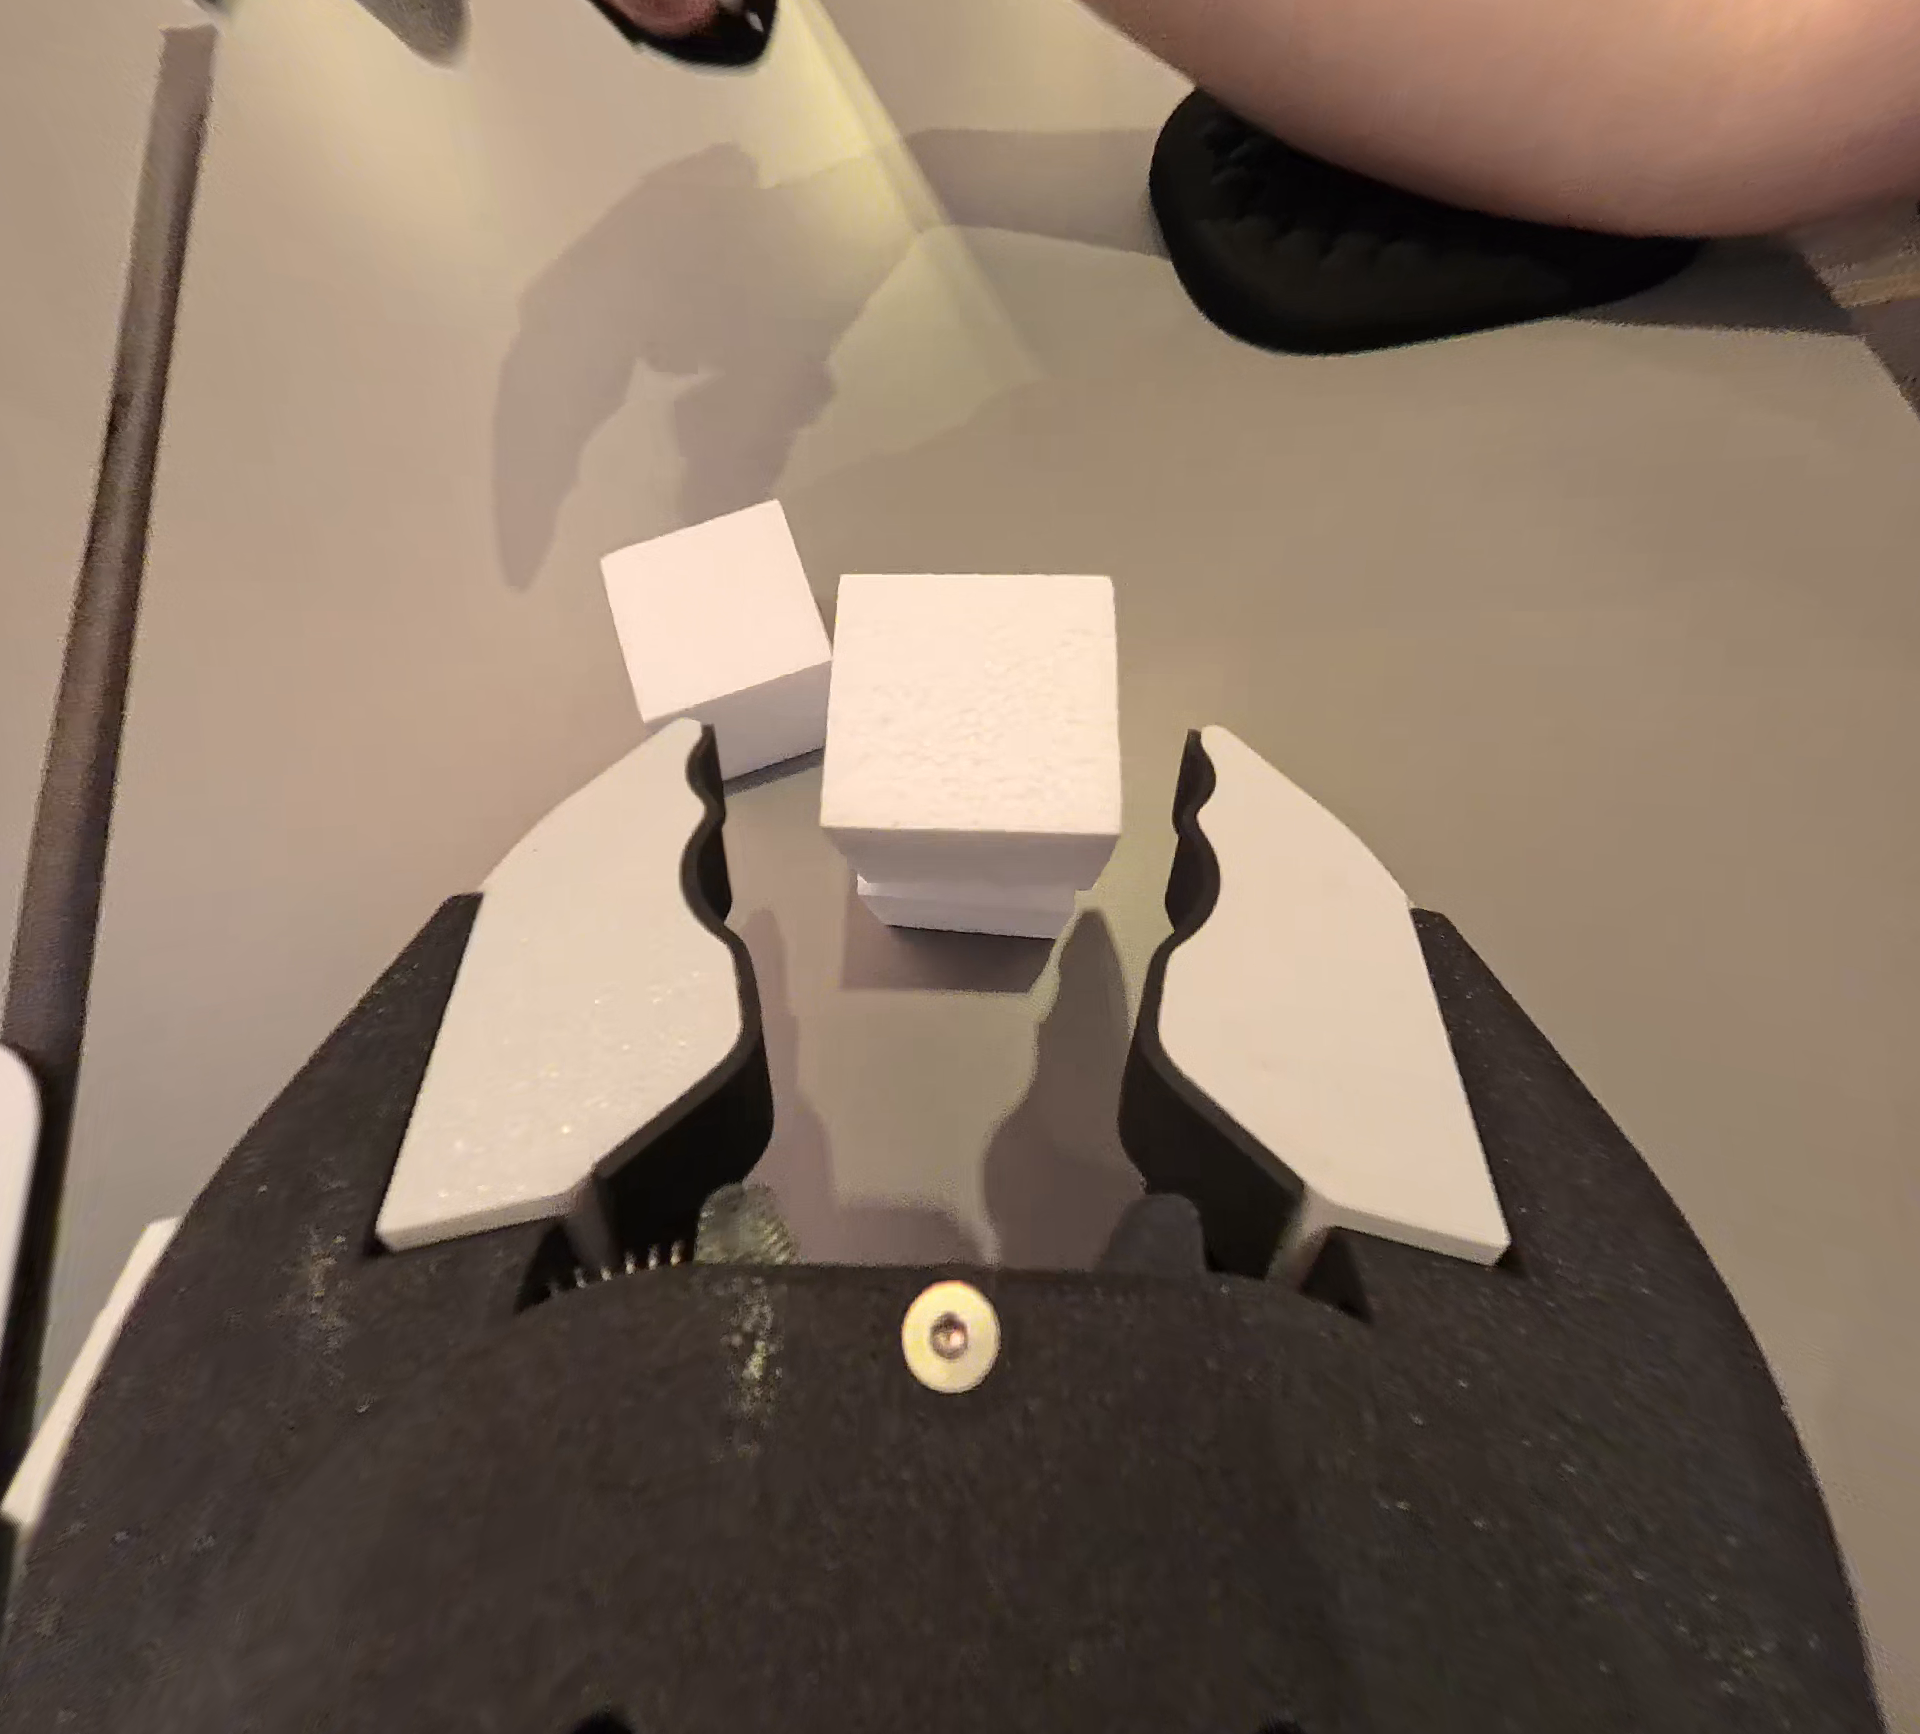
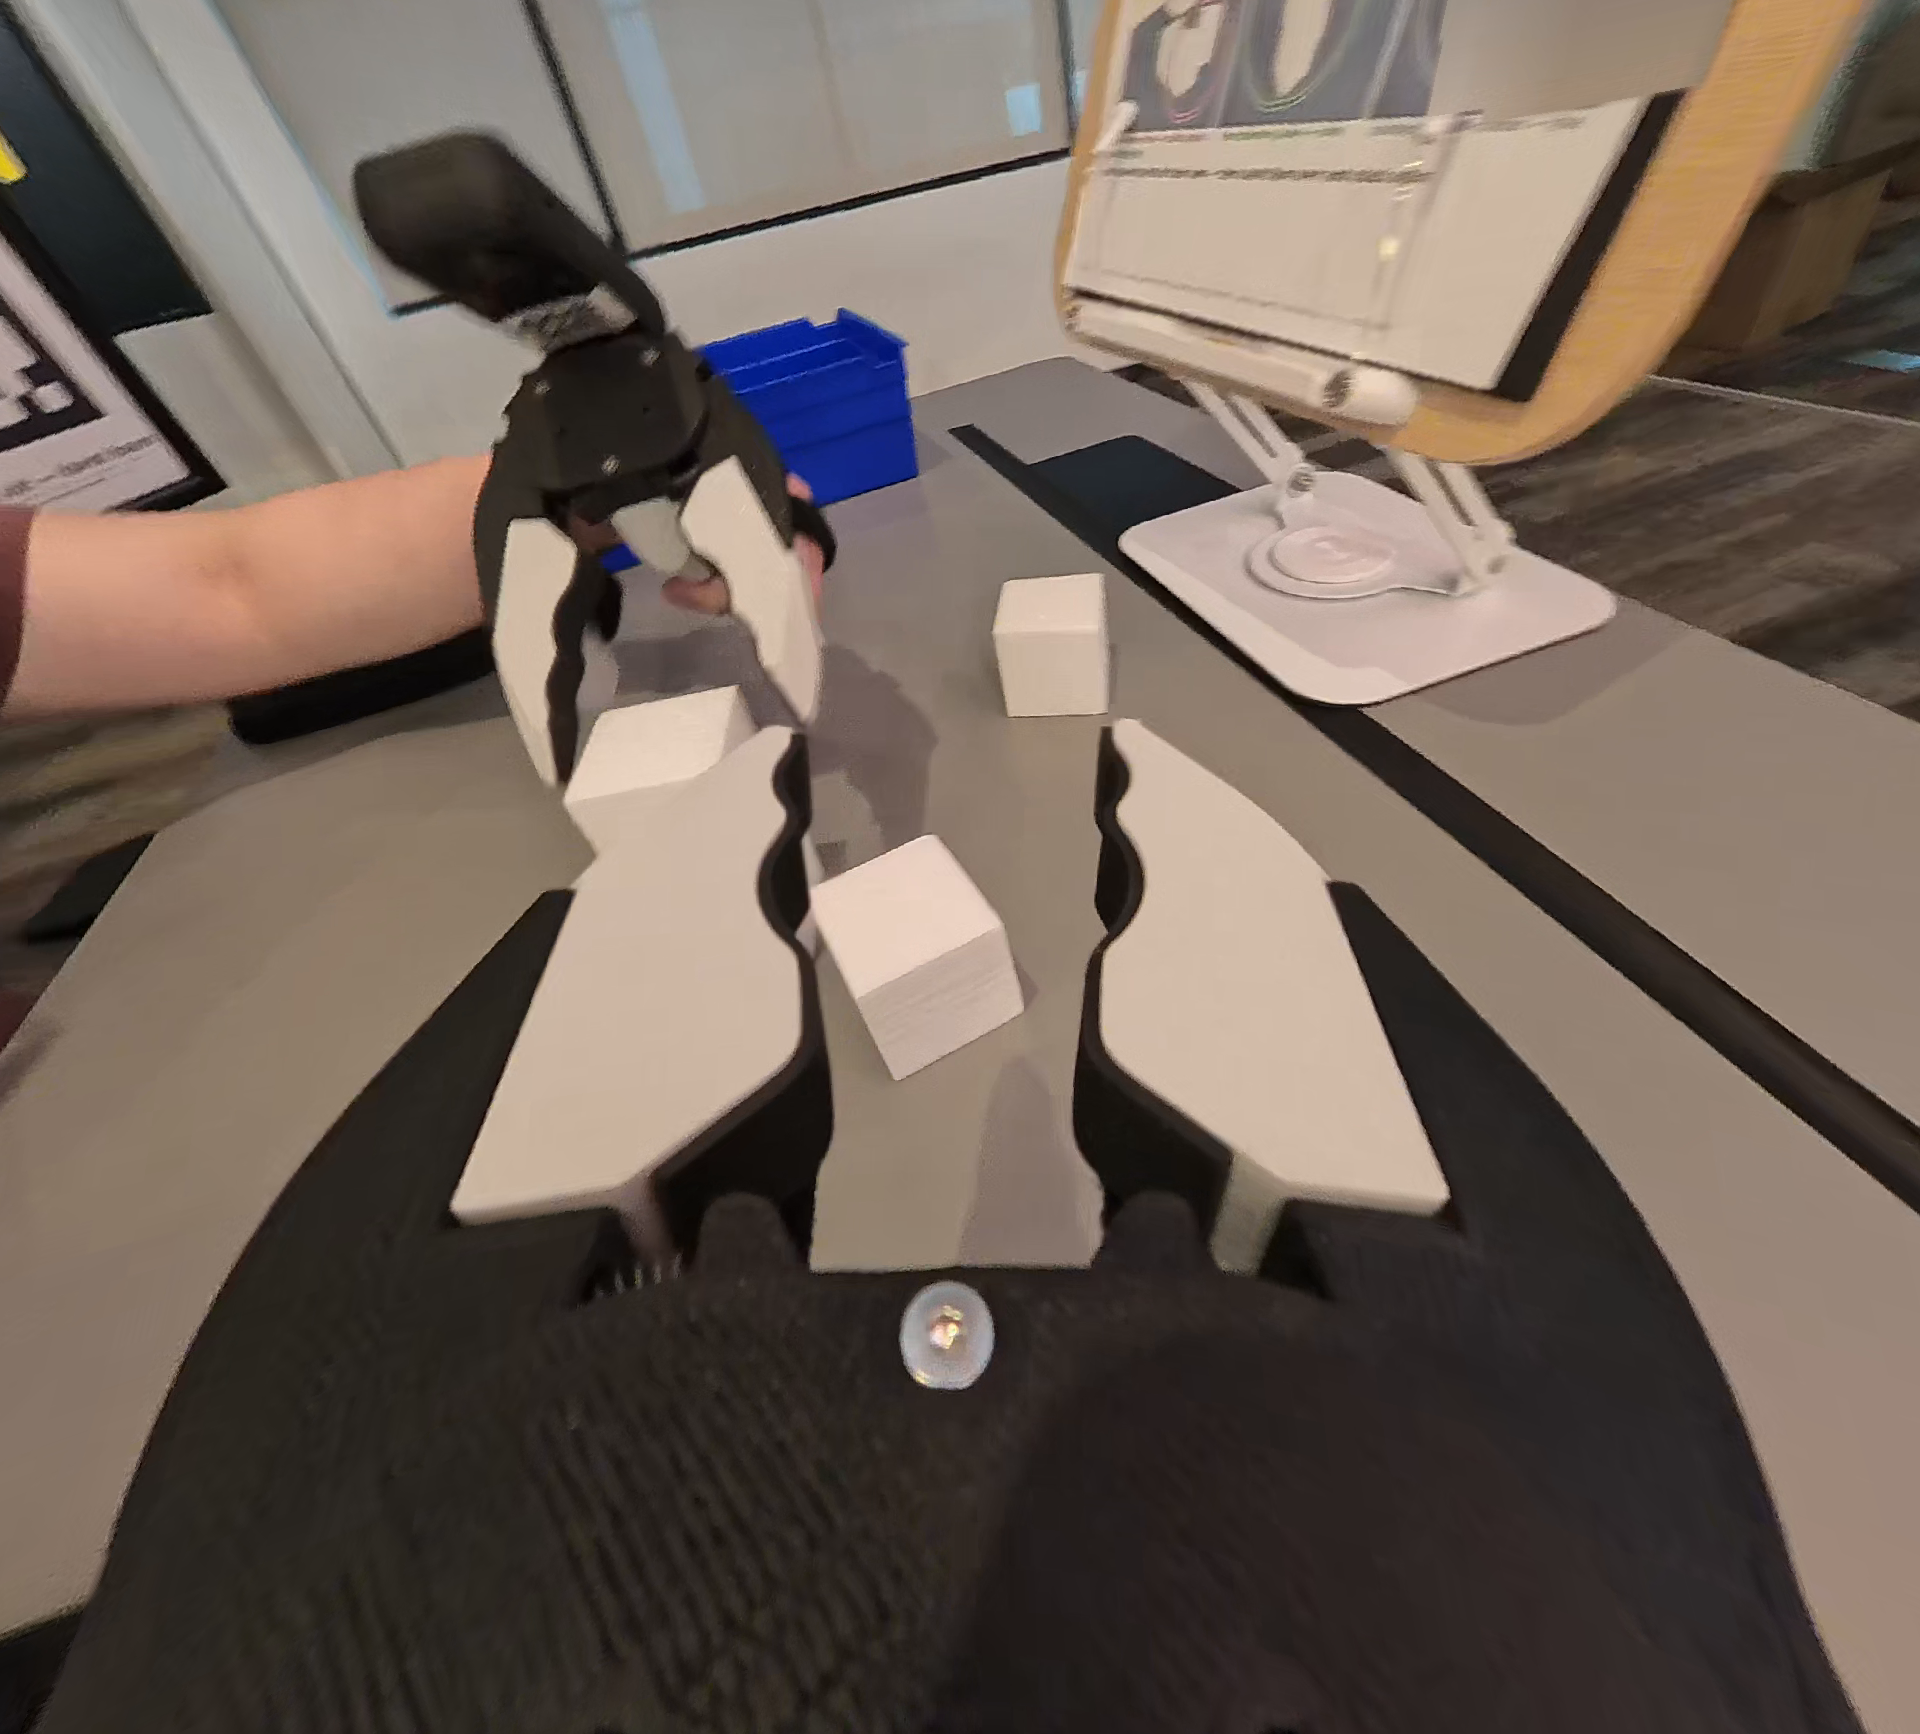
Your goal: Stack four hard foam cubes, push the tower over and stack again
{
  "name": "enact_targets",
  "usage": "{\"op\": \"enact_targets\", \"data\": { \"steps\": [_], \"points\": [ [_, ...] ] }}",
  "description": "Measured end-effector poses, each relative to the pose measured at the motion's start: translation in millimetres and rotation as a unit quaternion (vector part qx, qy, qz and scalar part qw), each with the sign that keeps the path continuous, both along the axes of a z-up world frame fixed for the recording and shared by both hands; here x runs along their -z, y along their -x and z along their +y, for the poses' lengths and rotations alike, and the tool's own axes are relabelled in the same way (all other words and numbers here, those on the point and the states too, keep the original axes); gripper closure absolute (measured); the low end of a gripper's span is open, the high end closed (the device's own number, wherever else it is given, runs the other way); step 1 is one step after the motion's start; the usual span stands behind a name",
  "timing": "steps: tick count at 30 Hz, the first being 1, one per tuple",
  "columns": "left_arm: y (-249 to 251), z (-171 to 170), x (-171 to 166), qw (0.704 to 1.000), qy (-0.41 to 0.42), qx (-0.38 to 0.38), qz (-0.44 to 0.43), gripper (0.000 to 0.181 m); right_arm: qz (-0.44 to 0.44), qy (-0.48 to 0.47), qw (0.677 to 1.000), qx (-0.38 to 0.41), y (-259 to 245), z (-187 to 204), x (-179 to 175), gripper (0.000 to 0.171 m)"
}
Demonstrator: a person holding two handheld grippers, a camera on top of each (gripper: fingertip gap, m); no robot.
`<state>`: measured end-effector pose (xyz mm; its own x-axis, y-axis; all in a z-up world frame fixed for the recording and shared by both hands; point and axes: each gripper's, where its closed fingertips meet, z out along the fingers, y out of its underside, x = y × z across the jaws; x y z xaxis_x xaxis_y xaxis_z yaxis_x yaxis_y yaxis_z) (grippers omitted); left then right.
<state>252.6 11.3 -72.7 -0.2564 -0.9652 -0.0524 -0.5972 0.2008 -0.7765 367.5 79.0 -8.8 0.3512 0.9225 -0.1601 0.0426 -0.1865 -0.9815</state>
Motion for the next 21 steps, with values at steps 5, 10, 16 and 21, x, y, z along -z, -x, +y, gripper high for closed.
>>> {"op": "enact_targets", "data": {
  "steps": [5, 10, 16, 21],
  "points": [
    [14.6, -4.0, -44.7, 0.996, 0.005, -0.040, -0.078, 0.099, -0.062, -0.052, 0.995, -0.060, 31.3, -8.9, 36.4, 0.097],
    [50.3, -23.9, -94.3, 0.984, 0.021, -0.075, -0.158, 0.093, -0.164, -0.049, 0.981, -0.086, 52.8, -10.0, 76.2, 0.094],
    [96.0, -51.5, -131.0, 0.971, -0.034, -0.088, -0.220, 0.097, -0.260, -0.025, 0.961, -0.094, 58.9, -7.0, 115.7, 0.093],
    [107.7, -59.6, -150.6, 0.966, -0.043, -0.093, -0.237, 0.098, -0.271, -0.014, 0.957, -0.100, 59.4, -9.1, 125.4, 0.110]
  ]
}}
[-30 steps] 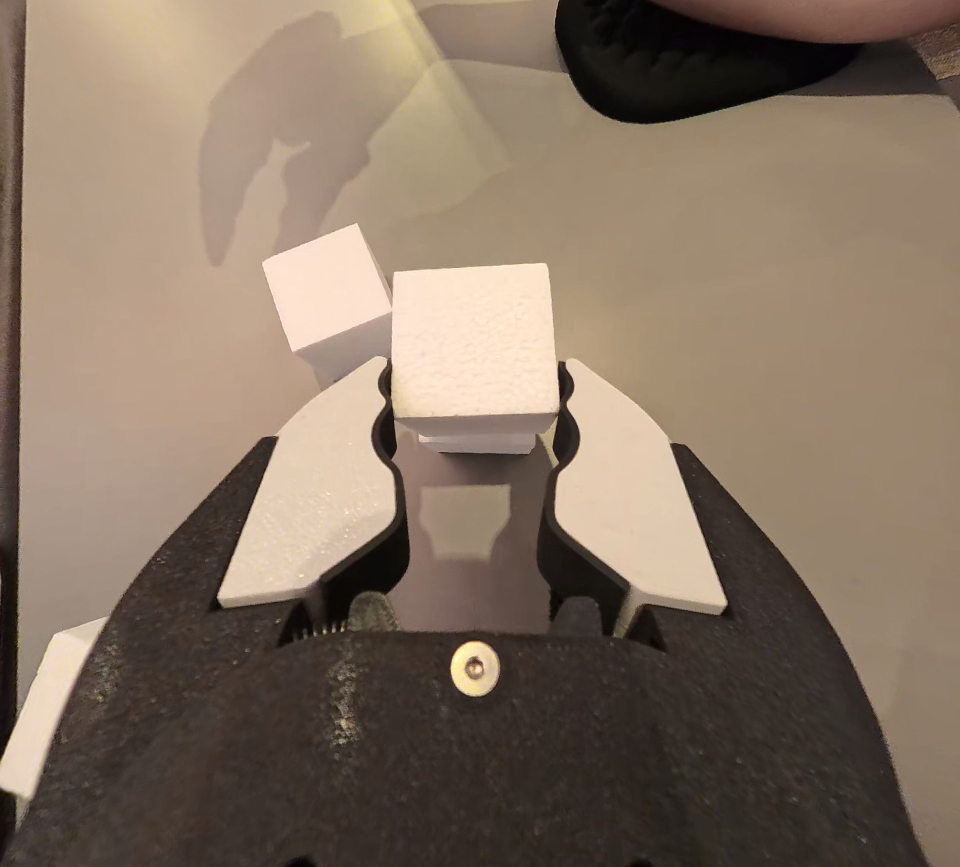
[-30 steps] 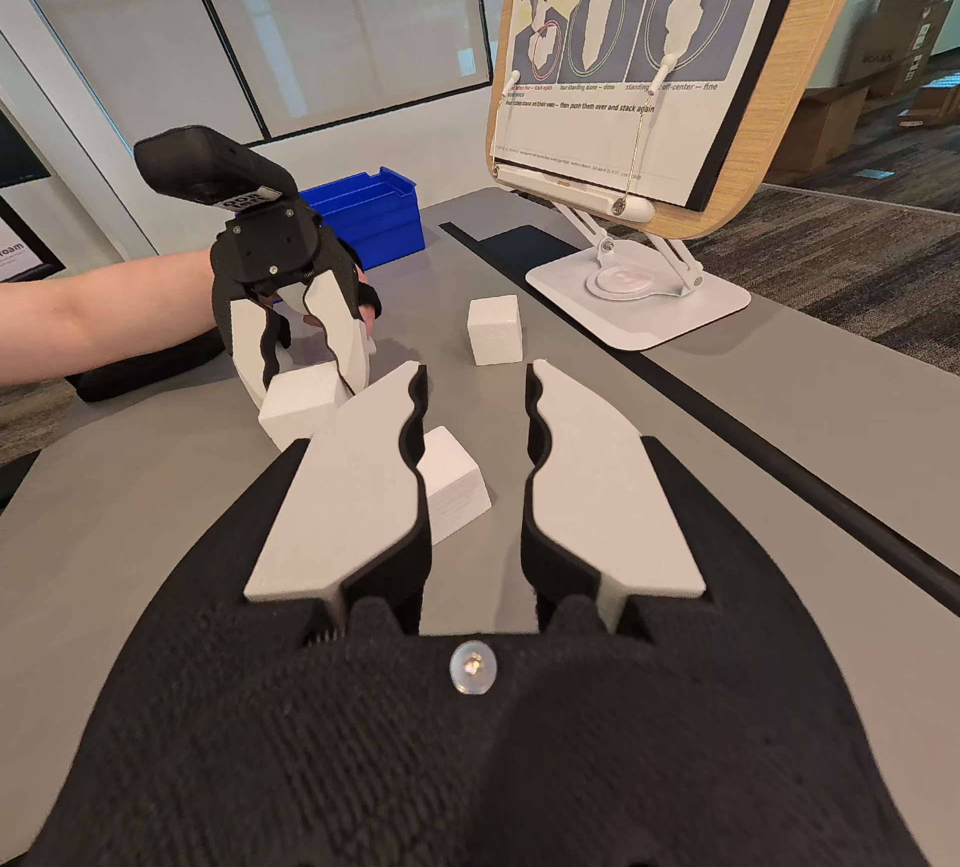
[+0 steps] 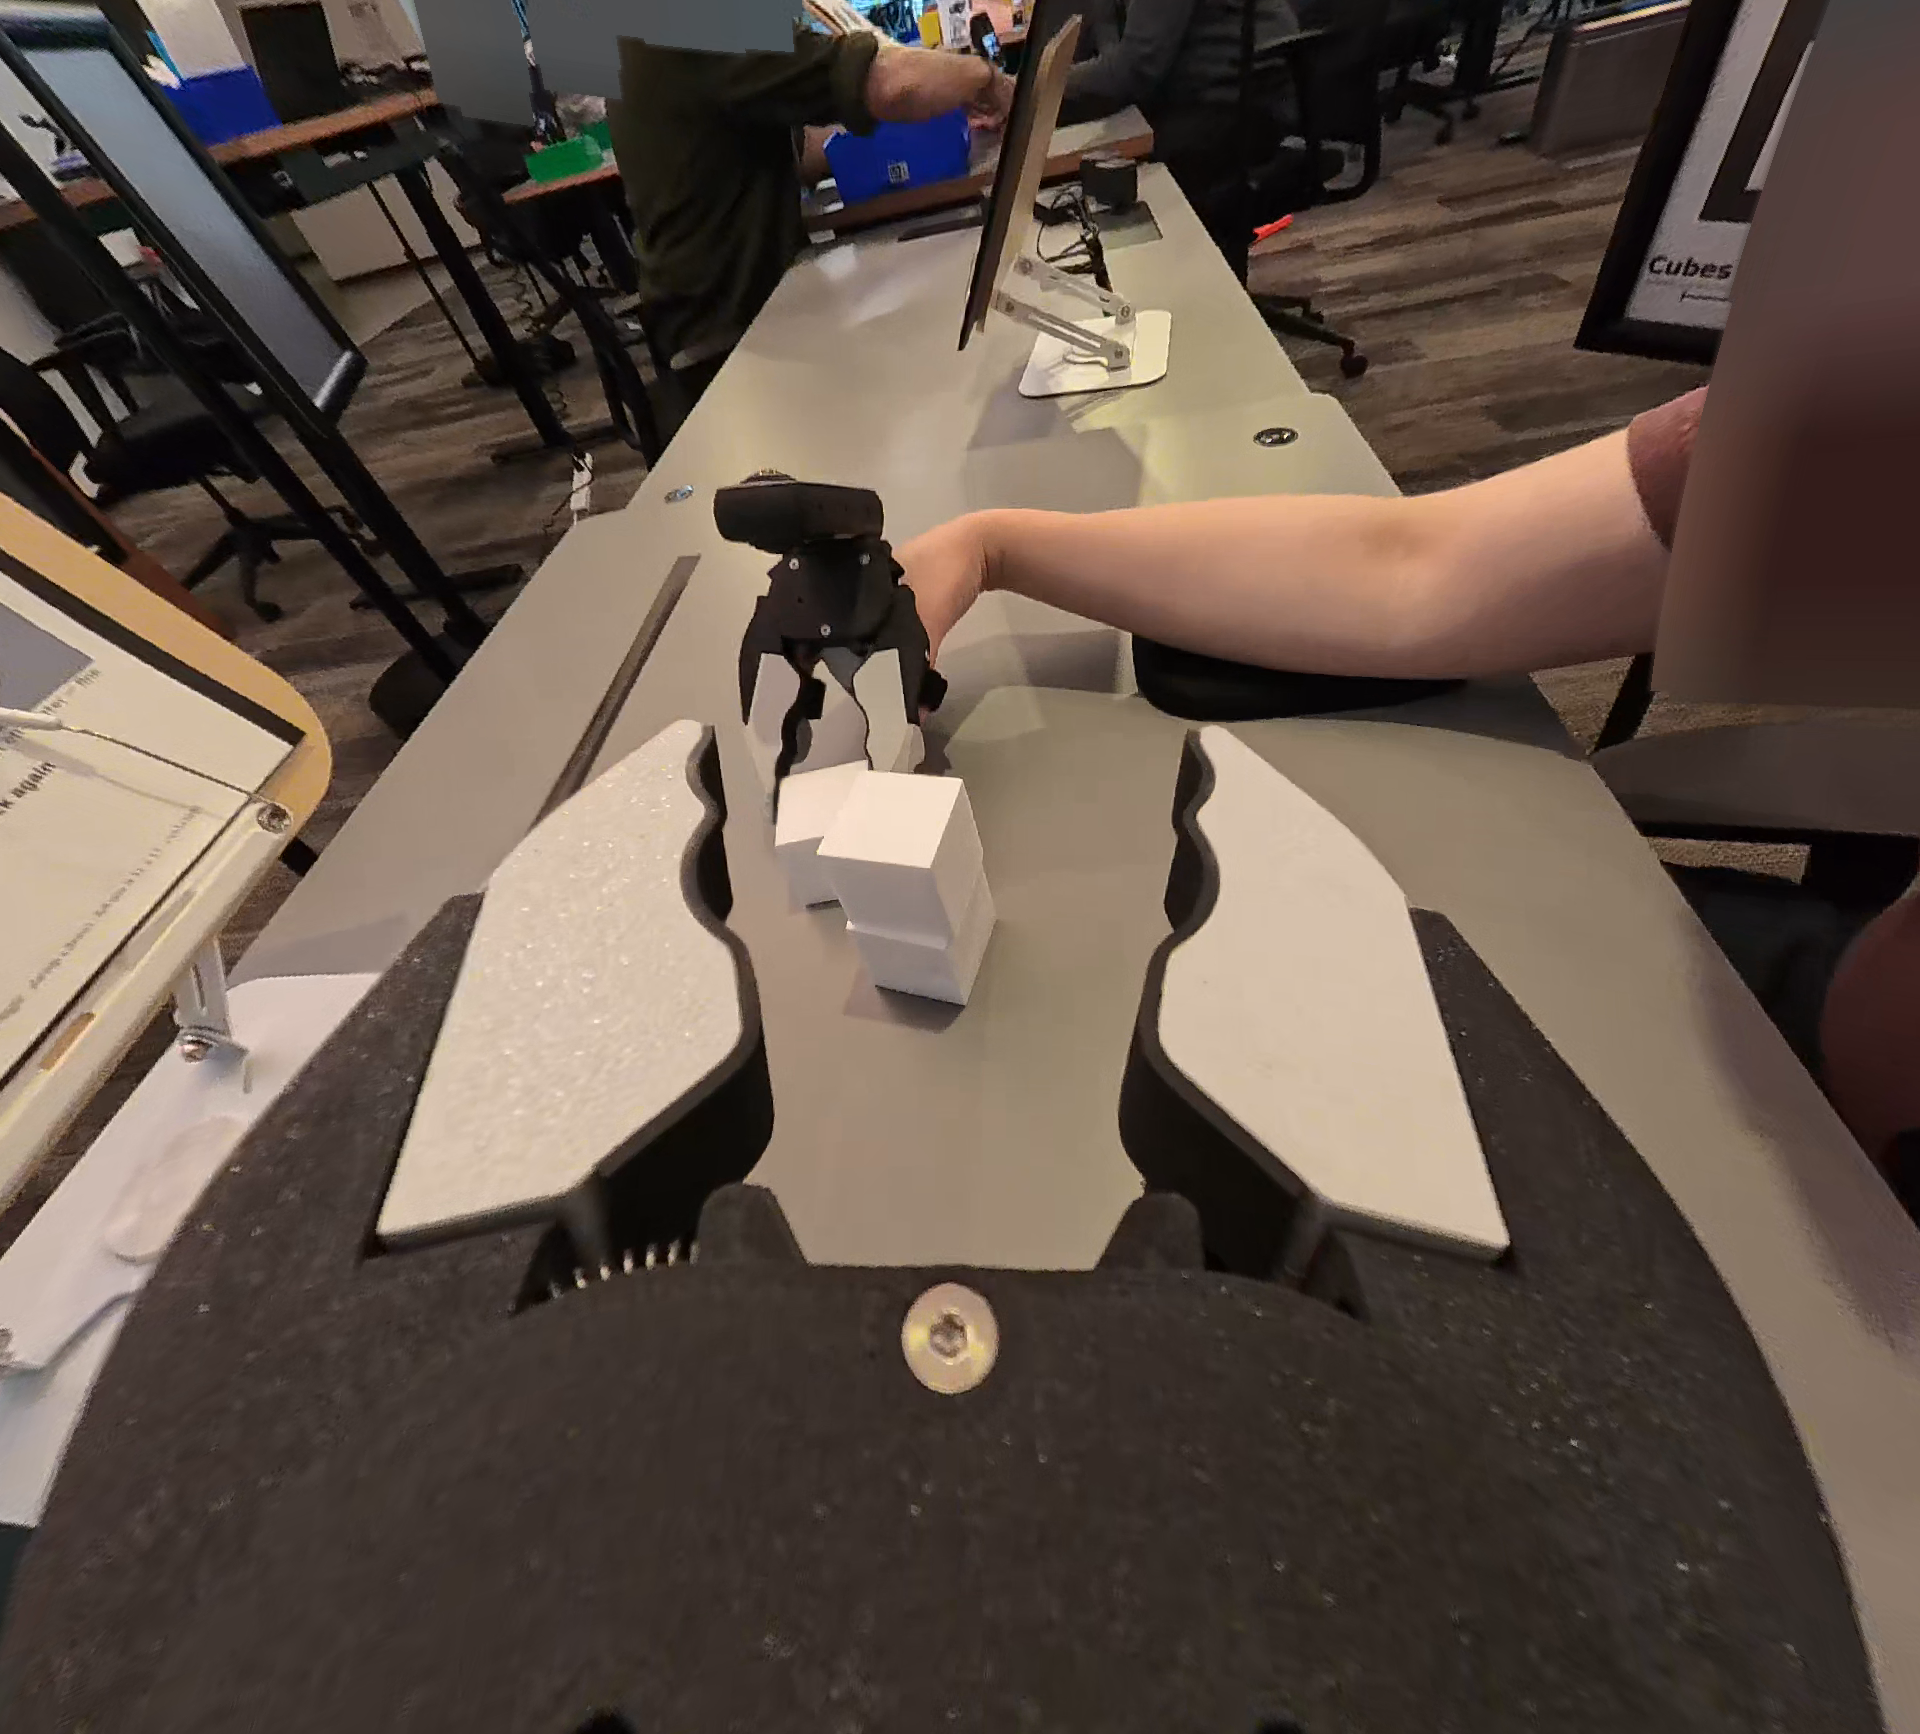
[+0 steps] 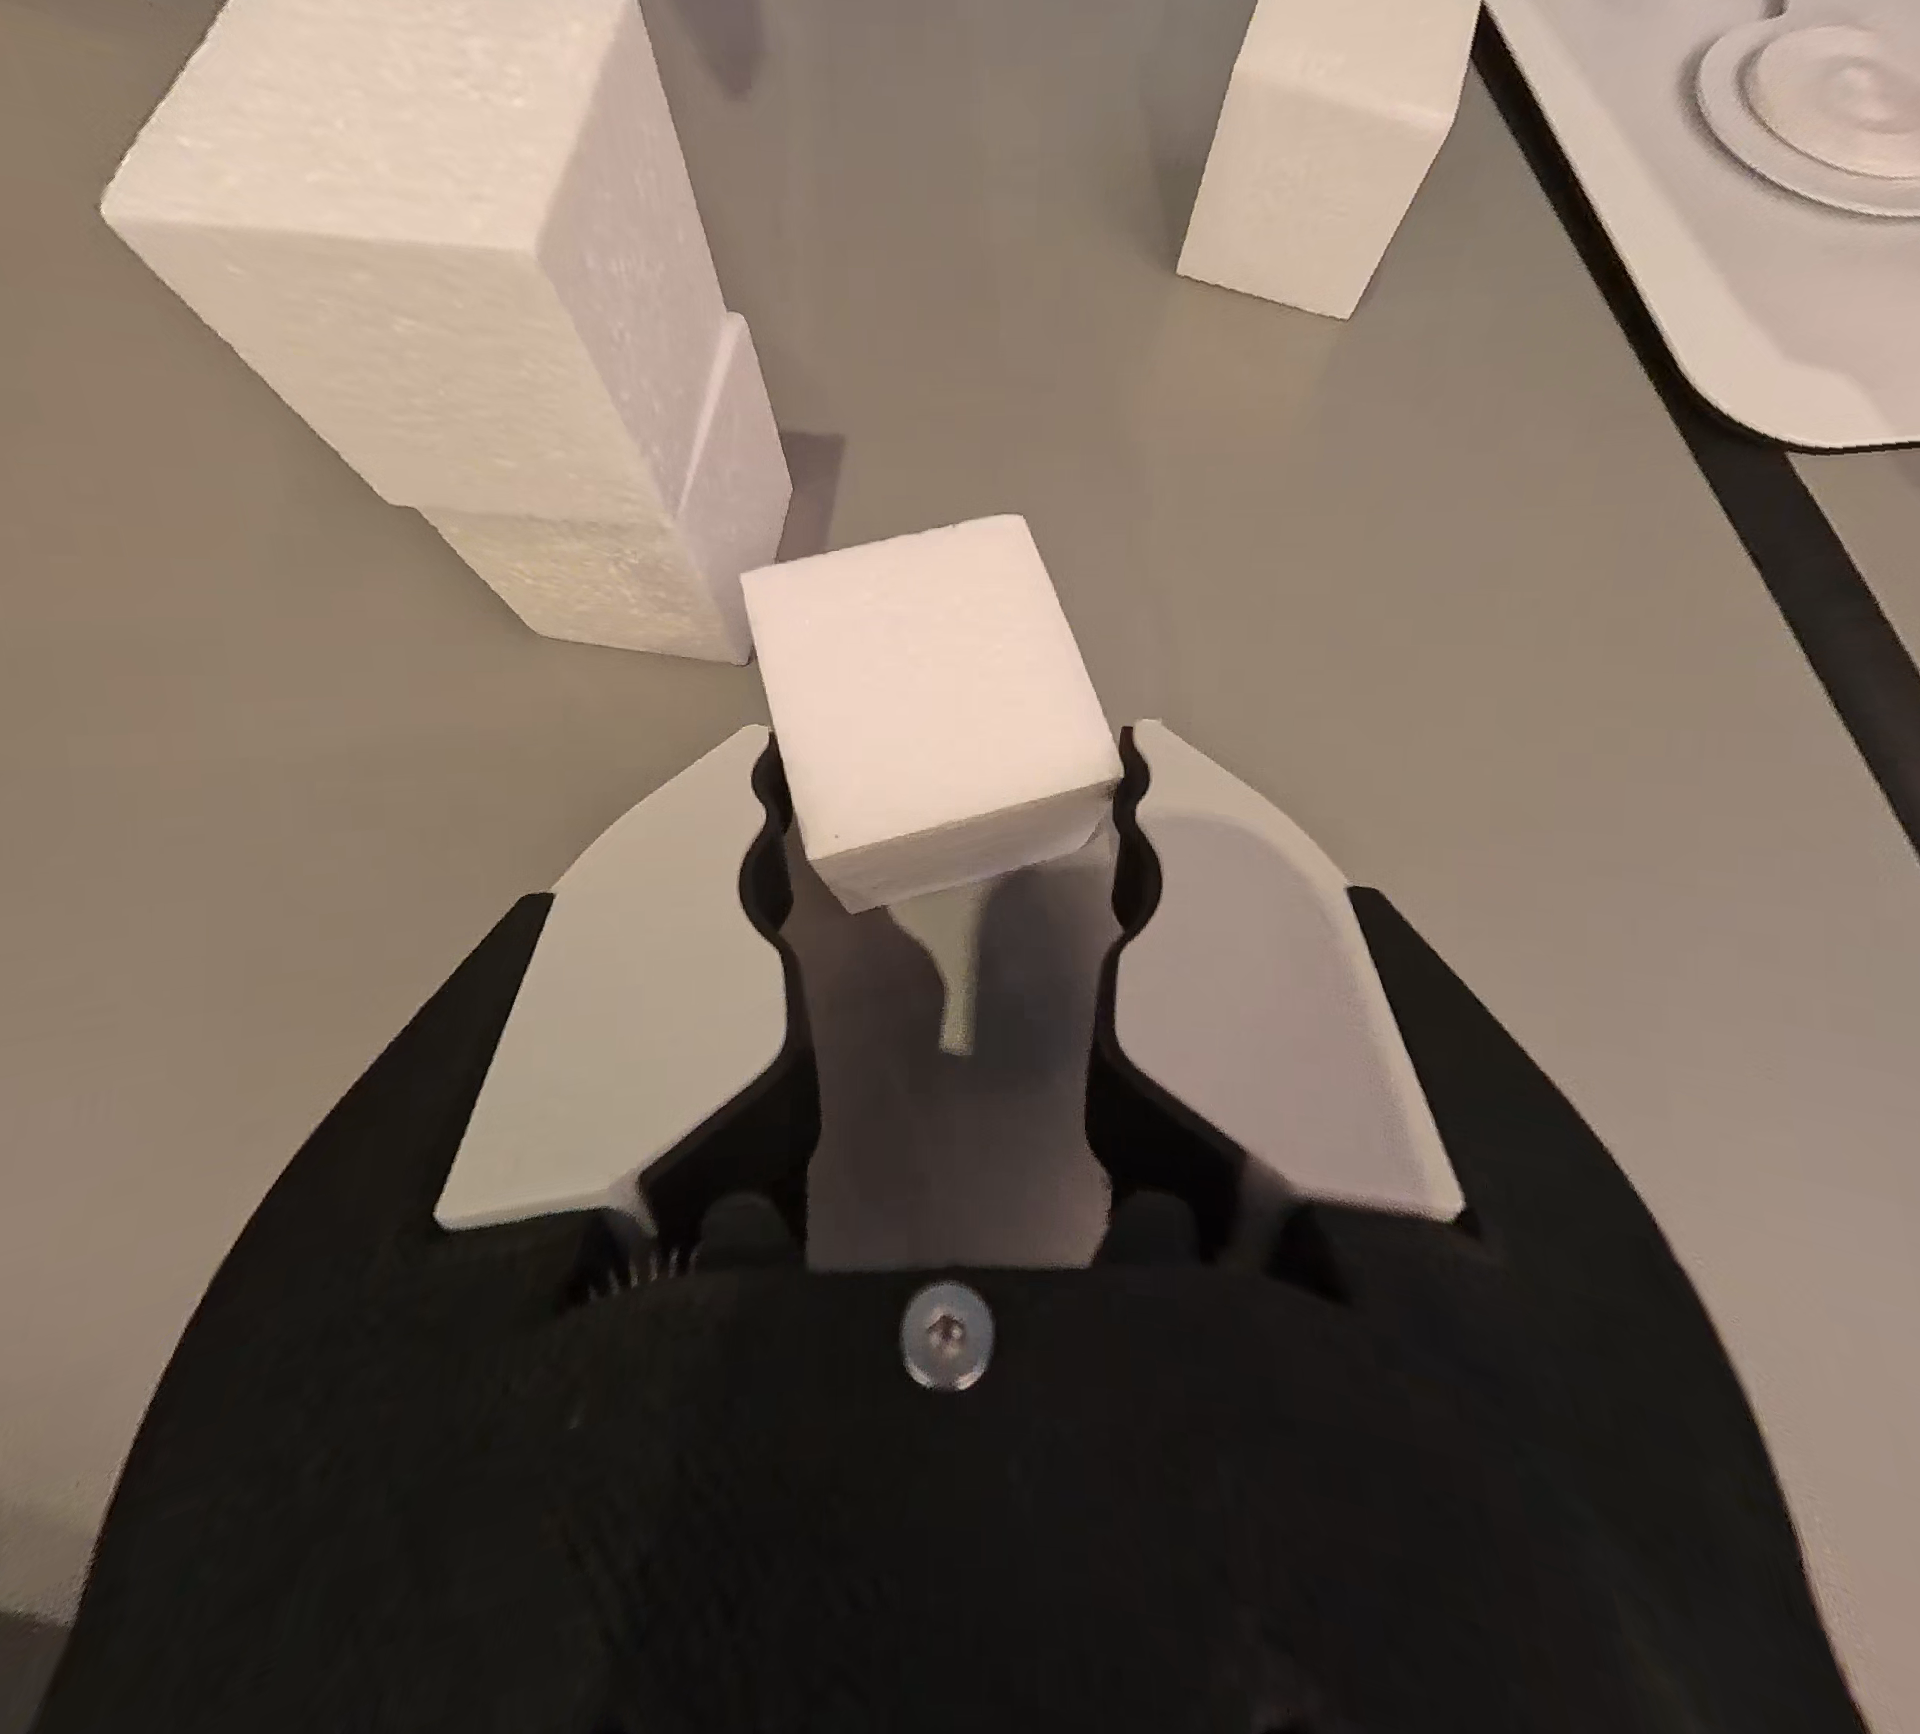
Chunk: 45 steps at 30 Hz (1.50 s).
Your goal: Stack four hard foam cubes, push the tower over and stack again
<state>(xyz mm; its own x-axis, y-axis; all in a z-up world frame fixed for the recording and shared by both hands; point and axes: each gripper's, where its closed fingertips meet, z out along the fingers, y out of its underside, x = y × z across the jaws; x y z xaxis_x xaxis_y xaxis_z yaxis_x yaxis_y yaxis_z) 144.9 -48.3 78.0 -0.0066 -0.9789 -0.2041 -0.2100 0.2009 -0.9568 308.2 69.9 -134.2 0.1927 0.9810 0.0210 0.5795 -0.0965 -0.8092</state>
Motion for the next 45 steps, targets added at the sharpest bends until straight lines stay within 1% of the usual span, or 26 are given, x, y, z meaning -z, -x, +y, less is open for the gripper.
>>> {"op": "enact_targets", "data": {
  "steps": [3, 5, 8, 11, 13, 14, 16, 19, 26, 33, 45],
  "points": [
    [4.7, -1.0, -6.1, 1.000, -0.017, -0.009, 0.002, 0.098, -0.001, 0.002, 1.000, 0.014, -8.0, 2.0, -5.9, 0.110],
    [8.3, -1.5, -10.9, 0.999, -0.026, -0.019, 0.000, 0.098, 0.022, 0.003, 0.999, 0.040, -14.6, 6.3, -24.5, 0.111],
    [14.2, 0.5, -16.4, 0.998, -0.041, -0.044, 0.004, 0.099, 0.064, 0.037, 0.992, 0.099, -19.9, 7.3, -71.0, 0.111],
    [20.7, 8.5, -21.9, 0.995, -0.054, -0.088, 0.013, 0.099, 0.120, 0.054, 0.984, 0.121, -6.7, -5.0, -127.7, 0.111],
    [24.0, 9.8, -25.4, 0.993, -0.058, -0.103, 0.014, 0.100, 0.125, 0.052, 0.982, 0.130, 6.8, -15.5, -150.8, 0.111],
    [25.3, 9.8, -26.8, 0.992, -0.061, -0.108, 0.015, 0.099, 0.113, 0.058, 0.983, 0.136, 13.6, -20.6, -154.1, 0.111],
    [27.8, 10.3, -29.6, 0.990, -0.069, -0.119, 0.016, 0.100, 0.077, 0.071, 0.980, 0.166, 24.4, -25.2, -151.3, 0.111],
    [30.5, 9.9, -33.3, 0.989, -0.071, -0.128, 0.013, 0.100, 0.065, 0.106, 0.971, 0.205, 38.9, -30.1, -143.8, 0.111],
    [31.4, 9.2, -31.5, 0.989, -0.076, -0.127, 0.021, 0.100, 0.011, 0.094, 0.981, 0.167, 52.4, -41.2, -120.3, 0.110],
    [32.3, 9.0, -28.8, 0.989, -0.078, -0.125, 0.028, 0.100, -0.056, 0.054, 0.984, 0.157, 59.1, -46.2, -106.4, 0.110],
    [29.3, 5.9, -22.9, 0.988, -0.089, -0.121, 0.047, 0.099, -0.076, 0.042, 0.983, 0.160, 61.9, -46.7, -101.7, 0.110]
  ]
}}
